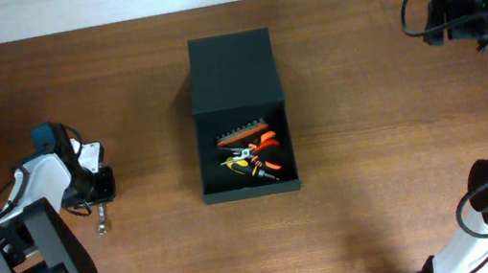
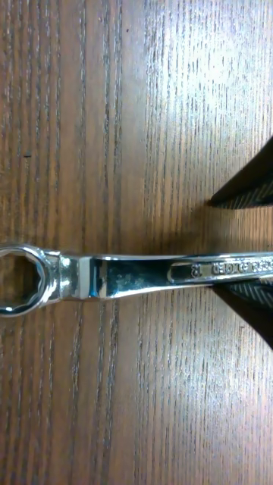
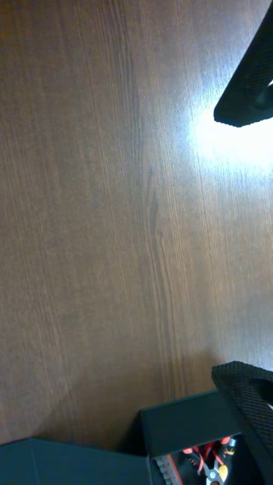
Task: Pack container
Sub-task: 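Grasp the silver wrench with the left gripper, then place the wrench into the box with the left gripper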
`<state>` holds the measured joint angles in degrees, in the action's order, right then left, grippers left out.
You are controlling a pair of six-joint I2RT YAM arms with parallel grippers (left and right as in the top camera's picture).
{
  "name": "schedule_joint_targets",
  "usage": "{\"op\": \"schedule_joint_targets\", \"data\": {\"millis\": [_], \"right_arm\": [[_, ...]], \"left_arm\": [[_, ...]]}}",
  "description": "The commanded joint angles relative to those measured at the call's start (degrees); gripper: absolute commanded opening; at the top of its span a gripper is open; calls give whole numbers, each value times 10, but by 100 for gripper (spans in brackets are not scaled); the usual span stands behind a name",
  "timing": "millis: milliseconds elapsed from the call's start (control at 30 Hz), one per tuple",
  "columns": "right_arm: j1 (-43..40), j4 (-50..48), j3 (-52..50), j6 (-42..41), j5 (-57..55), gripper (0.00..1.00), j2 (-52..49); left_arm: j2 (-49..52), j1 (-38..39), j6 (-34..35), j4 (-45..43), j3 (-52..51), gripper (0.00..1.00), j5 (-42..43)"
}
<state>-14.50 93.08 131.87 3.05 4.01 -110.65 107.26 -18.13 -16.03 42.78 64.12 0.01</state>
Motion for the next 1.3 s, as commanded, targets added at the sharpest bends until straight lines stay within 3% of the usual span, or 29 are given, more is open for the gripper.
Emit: {"op": "schedule_joint_targets", "data": {"millis": [0, 333, 500, 733, 867, 967, 1100, 1267], "right_arm": [[-2, 2, -2, 1, 3, 99, 3], [-2, 6, -2, 1, 3, 99, 3], [-2, 6, -2, 1, 3, 99, 3], [-2, 6, -2, 1, 3, 99, 3], [-3, 5, -2, -6, 7, 99, 3], [-13, 2, -2, -6, 8, 99, 3], [-45, -3, -2, -6, 18, 99, 3], [-54, -3, -2, -5, 18, 99, 3]], "left_arm": [[15, -2, 0, 1, -5, 24, 13], [15, -2, 0, -5, -4, 3, 13], [15, 4, 13, -1, 8, 2, 13], [-12, 90, 14, 146, 197, 2, 71], [-24, 205, -61, 226, 344, 2, 72], [-24, 286, -134, 234, 393, 2, 72], [-21, 417, -280, 233, 384, 2, 72], [-6, 462, -330, 211, 313, 2, 73]]}}
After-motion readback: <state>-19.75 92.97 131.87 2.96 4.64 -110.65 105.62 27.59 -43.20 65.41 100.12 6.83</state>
